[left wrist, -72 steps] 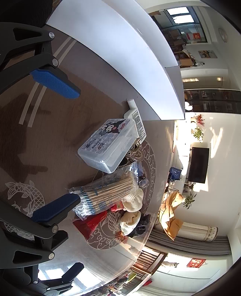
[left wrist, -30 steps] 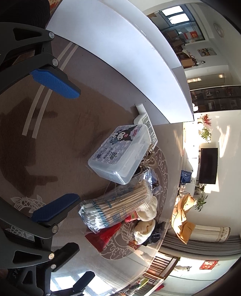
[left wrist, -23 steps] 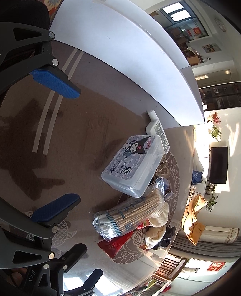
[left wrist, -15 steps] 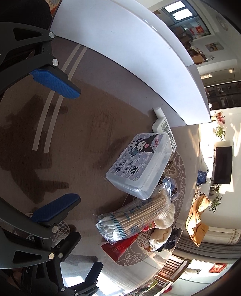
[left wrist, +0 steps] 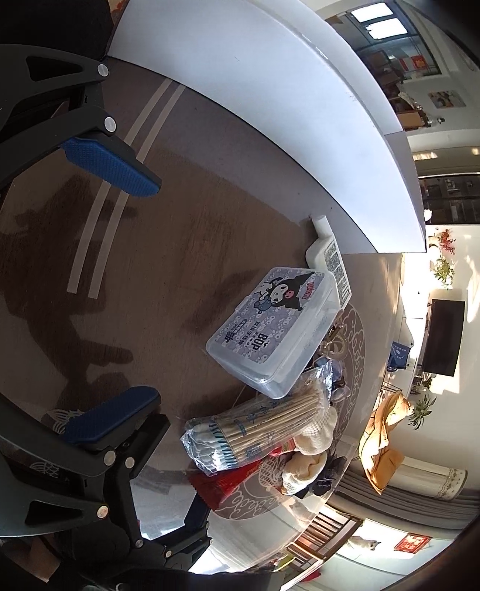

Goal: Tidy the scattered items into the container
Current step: 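Move both tools toward the clear box and the cotton swab bag, then grasp the clear Kuromi box with the left tool while the right tool reaches the swab bag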

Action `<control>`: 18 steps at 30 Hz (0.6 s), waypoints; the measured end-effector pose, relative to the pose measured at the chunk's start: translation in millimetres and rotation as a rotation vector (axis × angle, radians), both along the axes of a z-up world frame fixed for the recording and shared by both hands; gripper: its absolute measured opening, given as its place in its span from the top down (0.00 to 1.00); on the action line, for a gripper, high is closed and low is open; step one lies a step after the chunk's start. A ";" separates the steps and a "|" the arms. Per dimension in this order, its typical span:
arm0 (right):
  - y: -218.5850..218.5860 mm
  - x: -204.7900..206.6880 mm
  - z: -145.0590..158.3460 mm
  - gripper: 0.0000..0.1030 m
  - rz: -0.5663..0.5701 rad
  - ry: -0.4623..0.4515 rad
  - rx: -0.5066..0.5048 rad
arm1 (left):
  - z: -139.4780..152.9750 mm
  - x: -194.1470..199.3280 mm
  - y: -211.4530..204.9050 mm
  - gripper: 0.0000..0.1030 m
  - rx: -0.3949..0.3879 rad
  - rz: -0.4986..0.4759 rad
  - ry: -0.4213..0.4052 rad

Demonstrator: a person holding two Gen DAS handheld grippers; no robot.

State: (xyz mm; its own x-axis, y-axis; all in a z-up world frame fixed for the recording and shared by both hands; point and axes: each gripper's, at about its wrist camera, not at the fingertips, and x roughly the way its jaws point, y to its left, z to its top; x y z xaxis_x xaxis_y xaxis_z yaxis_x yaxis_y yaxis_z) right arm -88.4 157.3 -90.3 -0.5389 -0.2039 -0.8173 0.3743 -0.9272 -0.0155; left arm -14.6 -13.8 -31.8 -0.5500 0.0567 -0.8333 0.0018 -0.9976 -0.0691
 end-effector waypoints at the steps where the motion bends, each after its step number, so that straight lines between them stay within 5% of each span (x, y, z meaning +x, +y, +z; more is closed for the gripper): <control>1: -0.5 -5.7 0.1 0.00 -0.013 0.000 -0.001 | -1.3 -1.0 -0.8 0.00 0.000 0.001 -0.008; 12: 77.1 -58.2 10.8 0.00 -0.346 -0.006 -0.003 | -10.1 -2.6 5.3 0.00 -0.024 -0.022 -0.042; 18: 114.0 -49.8 17.1 0.00 -0.401 -0.006 -0.004 | -8.9 -1.7 5.9 0.00 -0.022 -0.028 -0.042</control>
